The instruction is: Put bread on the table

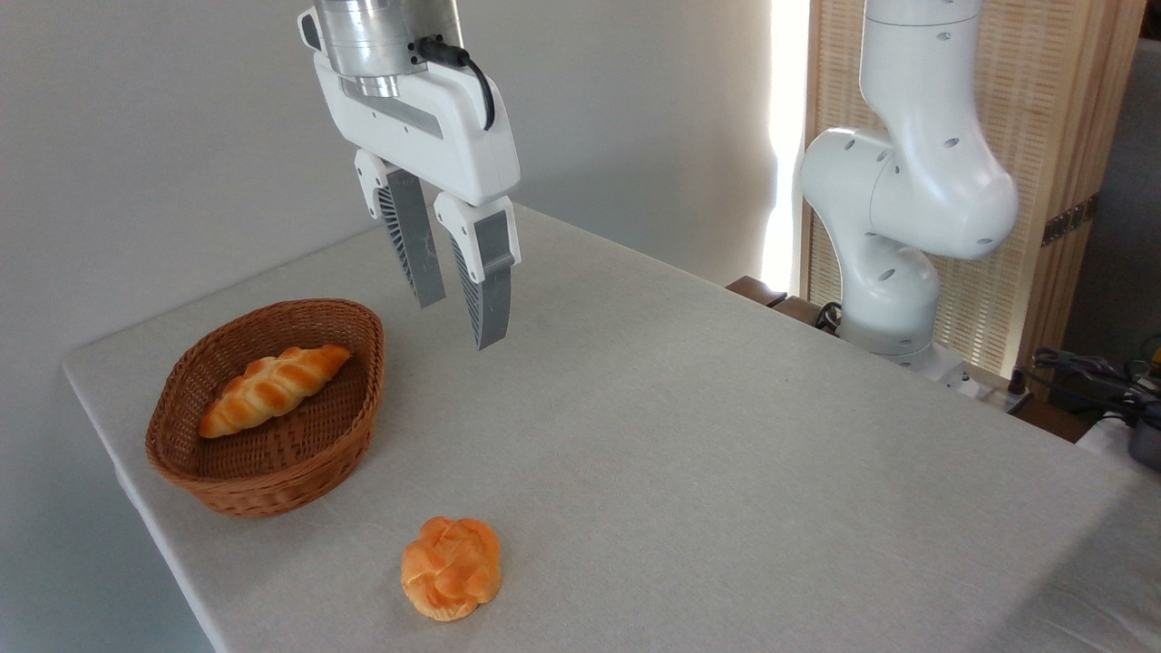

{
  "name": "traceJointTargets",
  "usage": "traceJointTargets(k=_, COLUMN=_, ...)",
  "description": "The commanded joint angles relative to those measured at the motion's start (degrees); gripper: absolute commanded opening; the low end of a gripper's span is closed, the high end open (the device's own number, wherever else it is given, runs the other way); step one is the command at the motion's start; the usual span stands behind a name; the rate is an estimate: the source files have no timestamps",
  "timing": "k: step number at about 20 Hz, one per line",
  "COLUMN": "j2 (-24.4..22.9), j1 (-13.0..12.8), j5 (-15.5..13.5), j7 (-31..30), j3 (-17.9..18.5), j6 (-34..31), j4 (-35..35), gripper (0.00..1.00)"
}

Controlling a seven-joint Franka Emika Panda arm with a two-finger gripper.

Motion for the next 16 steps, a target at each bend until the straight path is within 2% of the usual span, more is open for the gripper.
traceJointTargets(k=1, j2=0.76, j1=-0.34, j5=0.26, j7=-0.12, j3=0.6, j6=-0.56, j4=1.21, gripper=1.0)
traceJointTargets(k=11, j2=0.76, j1=-0.43, j5=0.09, j7=-0.21, j3=0.43, j6=-0.56, j4=0.95, gripper=1.0)
traceJointTargets(k=14, j2=0.59, j1=-0.6, j5=-3.32, j7=-0.82, j3=-0.36, j6=-0.39, j4=0.42, gripper=1.0)
traceJointTargets(k=16, j2=0.85, j1=-1.3, j5=-6.93, j7=-0.82, j3=-2.2, j6=4.07, j4=0.16, gripper=1.0)
